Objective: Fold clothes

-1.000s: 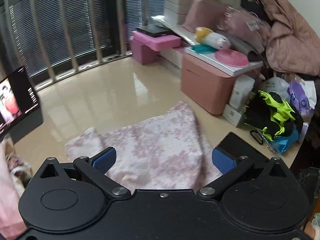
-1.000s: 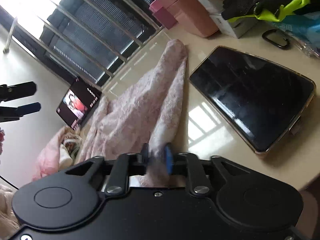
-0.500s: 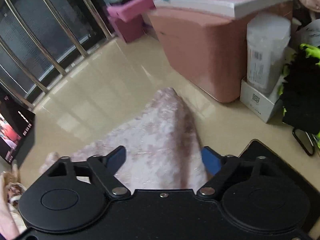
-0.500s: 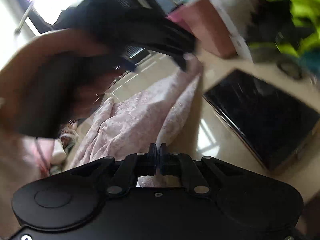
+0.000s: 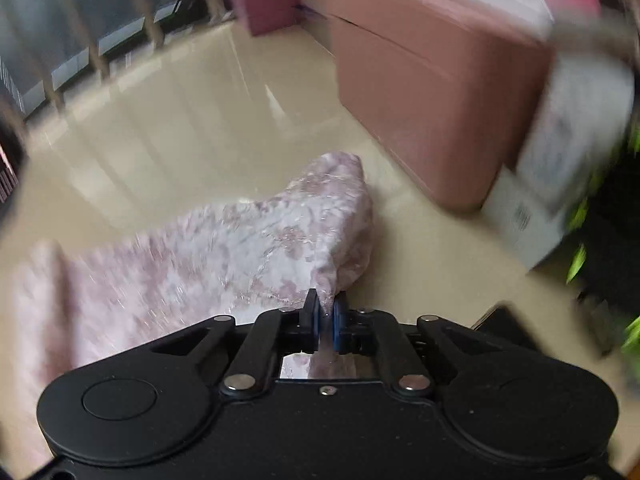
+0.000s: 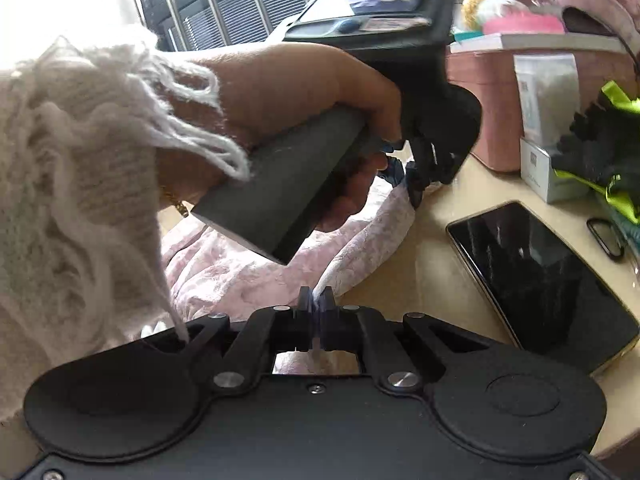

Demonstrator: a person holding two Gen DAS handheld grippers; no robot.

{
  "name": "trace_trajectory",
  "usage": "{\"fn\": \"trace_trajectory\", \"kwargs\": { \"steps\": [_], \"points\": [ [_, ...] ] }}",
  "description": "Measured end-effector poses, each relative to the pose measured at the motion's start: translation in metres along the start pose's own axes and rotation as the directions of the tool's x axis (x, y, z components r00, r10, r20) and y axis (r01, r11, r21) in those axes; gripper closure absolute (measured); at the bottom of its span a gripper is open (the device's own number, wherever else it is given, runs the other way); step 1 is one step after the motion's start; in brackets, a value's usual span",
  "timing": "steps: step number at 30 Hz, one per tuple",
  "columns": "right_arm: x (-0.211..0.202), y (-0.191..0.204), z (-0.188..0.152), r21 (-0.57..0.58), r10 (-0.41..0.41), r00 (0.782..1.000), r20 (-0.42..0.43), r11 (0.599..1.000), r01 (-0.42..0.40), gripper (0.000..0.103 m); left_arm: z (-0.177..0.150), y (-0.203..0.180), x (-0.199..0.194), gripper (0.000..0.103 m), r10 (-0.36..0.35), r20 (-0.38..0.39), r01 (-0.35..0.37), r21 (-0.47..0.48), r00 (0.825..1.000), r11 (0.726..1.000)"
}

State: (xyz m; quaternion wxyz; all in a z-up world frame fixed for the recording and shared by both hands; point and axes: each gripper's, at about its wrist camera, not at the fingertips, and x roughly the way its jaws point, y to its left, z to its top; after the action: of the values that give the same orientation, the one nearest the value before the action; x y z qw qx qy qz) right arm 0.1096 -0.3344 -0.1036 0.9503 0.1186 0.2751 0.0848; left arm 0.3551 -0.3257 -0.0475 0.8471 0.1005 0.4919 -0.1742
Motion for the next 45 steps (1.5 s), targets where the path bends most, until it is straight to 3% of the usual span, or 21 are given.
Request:
{"fn": "trace_trajectory", "kwargs": {
  "steps": [2, 3, 5, 7, 9, 13, 16, 19, 21, 26, 27, 28, 30, 32, 34, 36, 40, 45],
  "points": [
    [-0.001, 0.005, 0.002, -0.046, -0.018, 1.0, -0.001, 0.999, 0.018, 0.101, 0.001, 0.034, -0.009, 0.096, -0.139, 0.019, 0.14, -0.147, 0.99, 0.979],
    [-0.002, 0.009, 0.003, -0.075, -0.028, 1.0, -0.002, 0.997, 0.028, 0.101, 0.0, 0.054, -0.014, 0.096, -0.21, 0.036, 0.213, -0.23, 0.977, 0.95],
    [-0.004, 0.018, 0.006, -0.137, -0.046, 0.999, -0.003, 0.99, 0.045, 0.101, -0.006, 0.091, -0.02, 0.096, -0.328, 0.087, 0.336, -0.37, 0.941, 0.866],
    [-0.006, 0.032, 0.009, -0.224, -0.075, 0.997, 0.001, 0.972, 0.073, 0.1, -0.017, 0.127, -0.025, 0.096, -0.422, 0.149, 0.438, -0.484, 0.894, 0.757],
    [-0.006, 0.053, 0.01, -0.354, -0.127, 0.991, 0.026, 0.926, 0.128, 0.1, -0.028, 0.158, -0.027, 0.096, -0.47, 0.214, 0.503, -0.556, 0.856, 0.661],
    [0.007, 0.086, 0.004, -0.558, -0.202, 0.979, 0.041, 0.808, 0.19, 0.1, -0.051, 0.205, -0.016, 0.096, -0.495, 0.293, 0.55, -0.649, 0.818, 0.525],
    [0.021, 0.104, -0.003, -0.664, -0.23, 0.973, 0.02, 0.725, 0.185, 0.1, -0.064, 0.224, -0.006, 0.096, -0.484, 0.301, 0.543, -0.671, 0.821, 0.504],
    [0.033, 0.112, -0.006, -0.701, -0.216, 0.976, -0.031, 0.701, 0.132, 0.098, -0.073, 0.23, 0.003, 0.096, -0.444, 0.268, 0.497, -0.666, 0.855, 0.556],
    [0.04, 0.114, -0.007, -0.699, -0.199, 0.977, -0.074, 0.71, 0.092, 0.095, -0.079, 0.227, 0.008, 0.096, -0.422, 0.254, 0.475, -0.656, 0.871, 0.587],
    [0.05, 0.103, -0.001, -0.602, -0.118, 0.979, -0.165, 0.798, -0.006, 0.088, -0.08, 0.23, 0.015, 0.096, -0.43, 0.274, 0.497, -0.643, 0.86, 0.583],
    [0.049, 0.097, 0.002, -0.561, -0.085, 0.981, -0.175, 0.827, -0.028, 0.08, -0.081, 0.232, 0.016, 0.096, -0.431, 0.272, 0.496, -0.644, 0.86, 0.583],
    [0.045, 0.089, 0.007, -0.499, -0.04, 0.983, -0.182, 0.865, -0.057, 0.07, -0.081, 0.233, 0.017, 0.096, -0.431, 0.27, 0.495, -0.644, 0.861, 0.584],
    [0.038, 0.071, 0.017, -0.338, 0.066, 0.979, -0.194, 0.932, -0.129, 0.06, -0.082, 0.235, 0.019, 0.096, -0.434, 0.271, 0.497, -0.644, 0.859, 0.581],
    [0.031, 0.046, 0.026, -0.147, 0.173, 0.97, -0.173, 0.969, -0.199, 0.058, -0.083, 0.237, 0.02, 0.096, -0.439, 0.275, 0.503, -0.645, 0.855, 0.576],
    [0.026, 0.021, 0.033, 0.014, 0.241, 0.962, -0.128, 0.97, -0.242, 0.059, -0.084, 0.238, 0.021, 0.096, -0.442, 0.278, 0.506, -0.646, 0.853, 0.572],
    [0.018, 0.008, 0.033, 0.098, 0.251, 0.965, -0.077, 0.965, -0.243, 0.059, -0.084, 0.238, 0.021, 0.096, -0.443, 0.28, 0.509, -0.647, 0.851, 0.568],
    [0.02, -0.017, 0.033, 0.178, 0.172, 0.985, -0.03, 0.97, -0.164, 0.067, -0.086, 0.238, 0.02, 0.096, -0.444, 0.287, 0.514, -0.643, 0.849, 0.568],
    [0.018, -0.022, 0.022, 0.232, 0.213, 0.976, -0.047, 0.953, -0.197, 0.064, -0.087, 0.238, 0.02, 0.096, -0.447, 0.297, 0.524, -0.636, 0.844, 0.566]
  ]
}}
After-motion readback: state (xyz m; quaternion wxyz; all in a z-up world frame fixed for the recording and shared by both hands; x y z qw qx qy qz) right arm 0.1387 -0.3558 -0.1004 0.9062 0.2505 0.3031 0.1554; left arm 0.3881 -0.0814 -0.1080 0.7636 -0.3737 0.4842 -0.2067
